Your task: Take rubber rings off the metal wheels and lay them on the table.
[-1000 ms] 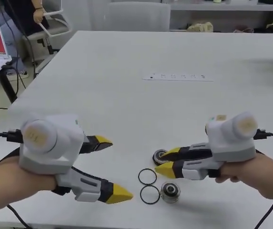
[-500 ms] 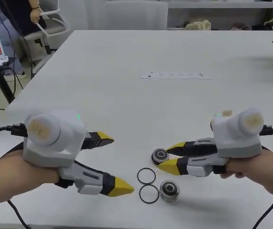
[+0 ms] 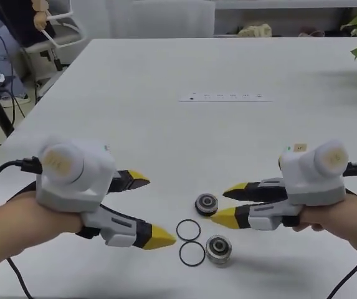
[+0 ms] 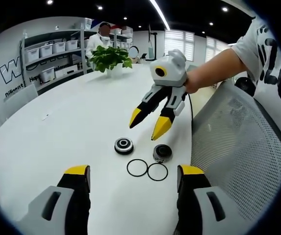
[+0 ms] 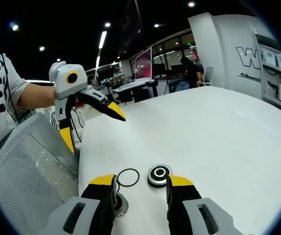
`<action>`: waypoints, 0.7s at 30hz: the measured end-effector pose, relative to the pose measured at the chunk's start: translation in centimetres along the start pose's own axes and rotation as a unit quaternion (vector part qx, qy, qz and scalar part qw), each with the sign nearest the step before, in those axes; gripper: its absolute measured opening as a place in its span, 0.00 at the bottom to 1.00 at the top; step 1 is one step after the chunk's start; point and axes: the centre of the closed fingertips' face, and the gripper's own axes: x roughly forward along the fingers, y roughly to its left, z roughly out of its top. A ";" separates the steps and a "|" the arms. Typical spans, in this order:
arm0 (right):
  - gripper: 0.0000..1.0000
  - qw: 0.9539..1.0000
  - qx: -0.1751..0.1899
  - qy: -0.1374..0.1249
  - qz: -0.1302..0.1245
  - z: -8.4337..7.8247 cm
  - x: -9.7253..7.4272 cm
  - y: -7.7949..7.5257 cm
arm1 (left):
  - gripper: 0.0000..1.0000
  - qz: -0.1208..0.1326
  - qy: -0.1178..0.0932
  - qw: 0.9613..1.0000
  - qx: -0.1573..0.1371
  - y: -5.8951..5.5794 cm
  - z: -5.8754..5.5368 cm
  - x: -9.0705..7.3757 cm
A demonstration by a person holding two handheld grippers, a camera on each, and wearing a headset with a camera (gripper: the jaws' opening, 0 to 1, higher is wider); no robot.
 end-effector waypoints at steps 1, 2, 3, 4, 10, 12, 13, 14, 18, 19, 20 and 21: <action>0.38 1.000 0.001 0.000 0.000 -0.1 0.0 0.0 | 0.69 0.000 0.000 1.000 0.000 0.1 0.0 0.1; 0.38 1.000 0.001 0.000 0.000 -0.2 -0.1 -0.2 | 0.69 0.000 0.000 1.000 -0.001 0.1 0.0 0.2; 0.38 1.000 0.002 0.001 -0.001 -0.3 -0.1 -0.3 | 0.69 -0.002 0.000 1.000 -0.002 0.2 0.0 0.3; 0.38 1.000 0.001 0.002 -0.002 -0.4 -0.1 -0.4 | 0.69 -0.003 0.000 1.000 -0.003 0.2 0.1 0.4; 0.39 1.000 0.001 0.008 -0.007 -1.0 -0.1 -1.0 | 0.67 -0.006 -0.003 1.000 -0.006 0.4 0.3 1.1; 0.39 1.000 0.002 0.009 -0.009 -1.1 0.0 -1.1 | 0.66 -0.007 -0.004 1.000 -0.006 0.4 0.4 1.3; 0.39 1.000 0.003 0.009 -0.009 -1.1 0.0 -1.2 | 0.66 -0.008 -0.004 1.000 -0.006 0.4 0.4 1.4; 0.39 1.000 0.003 0.010 -0.009 -1.2 0.0 -1.2 | 0.66 -0.009 -0.003 1.000 -0.006 0.4 0.4 1.5; 0.39 1.000 0.003 0.013 -0.011 -1.4 0.1 -1.5 | 0.64 -0.009 -0.002 1.000 -0.008 0.6 0.3 1.8; 0.39 1.000 0.003 0.014 -0.012 -1.5 0.1 -1.6 | 0.64 -0.010 -0.001 1.000 -0.009 0.6 0.3 1.8; 0.40 1.000 0.003 0.014 -0.012 -1.5 0.2 -1.6 | 0.63 -0.010 -0.001 1.000 -0.009 0.6 0.3 1.9; 0.40 1.000 0.003 0.015 -0.013 -1.6 0.2 -1.7 | 0.63 -0.010 -0.001 1.000 -0.010 0.8 0.2 2.0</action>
